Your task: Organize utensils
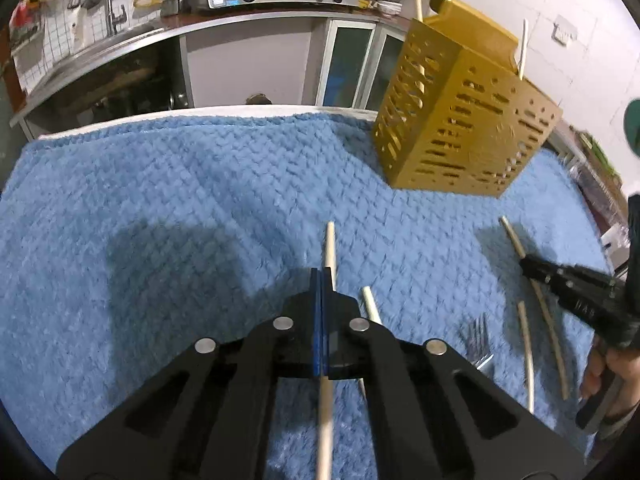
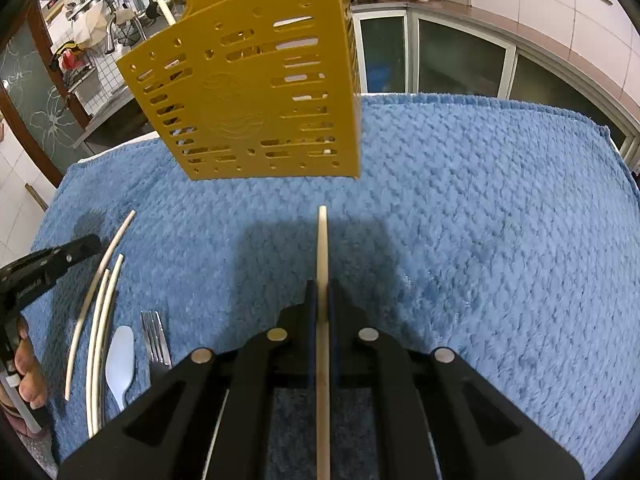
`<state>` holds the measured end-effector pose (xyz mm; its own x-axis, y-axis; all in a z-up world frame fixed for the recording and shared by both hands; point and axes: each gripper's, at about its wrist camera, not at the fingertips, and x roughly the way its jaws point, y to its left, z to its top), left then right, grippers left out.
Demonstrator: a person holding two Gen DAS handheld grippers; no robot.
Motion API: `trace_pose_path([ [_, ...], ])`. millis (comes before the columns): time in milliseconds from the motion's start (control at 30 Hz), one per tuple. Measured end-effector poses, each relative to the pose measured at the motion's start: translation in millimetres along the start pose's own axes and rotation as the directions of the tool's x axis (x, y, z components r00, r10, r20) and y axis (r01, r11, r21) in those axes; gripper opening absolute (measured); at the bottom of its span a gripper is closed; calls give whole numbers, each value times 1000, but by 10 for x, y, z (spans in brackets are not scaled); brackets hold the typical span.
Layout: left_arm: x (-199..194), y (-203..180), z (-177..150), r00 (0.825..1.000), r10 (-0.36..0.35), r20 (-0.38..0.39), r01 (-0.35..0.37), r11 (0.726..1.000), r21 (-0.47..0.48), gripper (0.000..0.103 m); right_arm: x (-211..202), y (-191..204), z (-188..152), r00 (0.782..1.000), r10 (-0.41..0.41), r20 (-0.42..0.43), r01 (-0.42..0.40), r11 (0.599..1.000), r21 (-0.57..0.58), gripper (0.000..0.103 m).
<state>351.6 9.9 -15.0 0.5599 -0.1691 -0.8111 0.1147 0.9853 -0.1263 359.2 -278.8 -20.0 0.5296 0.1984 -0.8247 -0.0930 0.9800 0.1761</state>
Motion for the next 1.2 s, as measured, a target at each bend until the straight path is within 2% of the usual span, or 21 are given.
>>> trace_pose_path([
  [233, 117, 41, 12, 999, -14, -51, 13, 1000, -14, 0, 16, -26, 57, 1000, 7, -18, -7, 1000, 11, 6],
  [433, 142, -30, 60, 999, -31, -44, 31, 1000, -1, 0, 25, -37, 56, 1000, 3, -14, -3, 1000, 2, 6],
  [567, 178, -95, 86, 999, -13, -43, 14, 1000, 24, 2, 23, -39, 51, 1000, 2, -11, -2, 1000, 0, 6],
  [600, 176, -100, 95, 999, -19, -40, 20, 1000, 22, 3, 23, -36, 47, 1000, 1, -10, -1, 1000, -2, 6],
  [667, 163, -95, 97, 999, -26, -39, 27, 999, 18, 13, 22, -35, 39, 1000, 0, -7, 0, 1000, -4, 6],
  [733, 166, -116, 98, 999, -32, -43, 34, 999, 30, 15, 23, -36, 31, 1000, 0, -6, 0, 1000, -2, 6],
  [800, 181, -147, 91, 998, -31, -52, 34, 998, 48, 15, 20, -35, 30, 1000, 0, -6, 0, 1000, 1, 6],
  [867, 224, -169, 82, 998, -1, -65, 5, 998, 65, 14, 21, -34, 31, 1000, -2, -5, 2, 1000, 3, 6],
  [967, 266, -148, 80, 997, 2, -75, 3, 998, 66, 5, 38, -25, 71, 1000, -8, -21, 8, 1000, 10, 6],
  [1200, 311, -194, 160, 996, 21, -91, -15, 997, 70, 4, 126, 54, 229, 997, -48, -66, 48, 999, 1, 6],
])
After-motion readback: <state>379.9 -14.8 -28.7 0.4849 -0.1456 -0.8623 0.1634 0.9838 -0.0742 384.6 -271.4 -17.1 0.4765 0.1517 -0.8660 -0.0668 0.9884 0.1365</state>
